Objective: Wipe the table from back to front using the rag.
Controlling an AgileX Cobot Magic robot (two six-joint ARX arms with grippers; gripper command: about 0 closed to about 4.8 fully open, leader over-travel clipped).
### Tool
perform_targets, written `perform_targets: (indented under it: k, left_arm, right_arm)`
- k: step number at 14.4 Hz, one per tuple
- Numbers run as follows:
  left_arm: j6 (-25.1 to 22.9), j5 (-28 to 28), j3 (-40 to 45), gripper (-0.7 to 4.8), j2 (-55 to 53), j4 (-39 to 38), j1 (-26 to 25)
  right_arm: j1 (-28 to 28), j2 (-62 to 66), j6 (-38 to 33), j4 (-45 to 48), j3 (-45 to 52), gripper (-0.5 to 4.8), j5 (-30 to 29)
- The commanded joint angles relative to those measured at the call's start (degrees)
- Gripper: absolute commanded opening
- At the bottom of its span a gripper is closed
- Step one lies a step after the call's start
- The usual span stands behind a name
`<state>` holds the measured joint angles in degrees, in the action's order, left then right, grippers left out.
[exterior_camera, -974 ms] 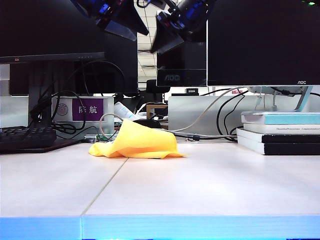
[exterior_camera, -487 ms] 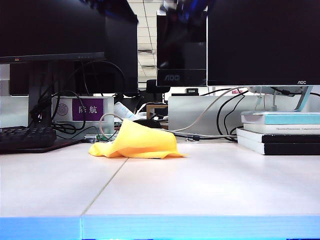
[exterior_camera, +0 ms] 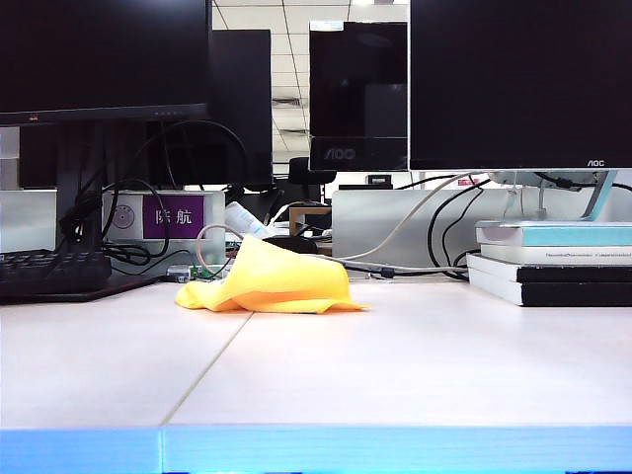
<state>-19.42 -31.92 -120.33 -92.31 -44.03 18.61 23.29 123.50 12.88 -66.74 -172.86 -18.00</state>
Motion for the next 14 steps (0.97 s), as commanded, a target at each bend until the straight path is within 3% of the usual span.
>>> perform_targets:
  k: [1,2,9,13,14]
  left_arm:
    - [0.9,1.8,-0.3,-0.06,6.9,-4.9,0.0]
    - [-1.3,4.4,-0.3,-0.06,16.0,-16.3,0.0]
    - [-1.0,8.9,0.3,-0.06,35.8,-38.1,0.0]
    - [1.8,9.4,5.7,-0.06,49.5,-38.1,0.0]
    - [4.4,10.3,8.2,-0.06,53.2,-38.1,0.0]
  right_arm:
    - [0.3,-5.8,-1.7,-1.0,-0.3,-0.01,-0.1]
    - [0.8,-12.2,-1.7,-8.7,-0.3,-0.01,-0.1]
    - [2.8,-21.9,-4.3,-12.5,-0.3,-0.01,-0.7]
    - [2.8,-24.9,-7.3,-12.6,-0.3,-0.01,-4.2]
    - [2.8,-25.4,-7.3,-12.6,-0.3,-0.01,-4.9]
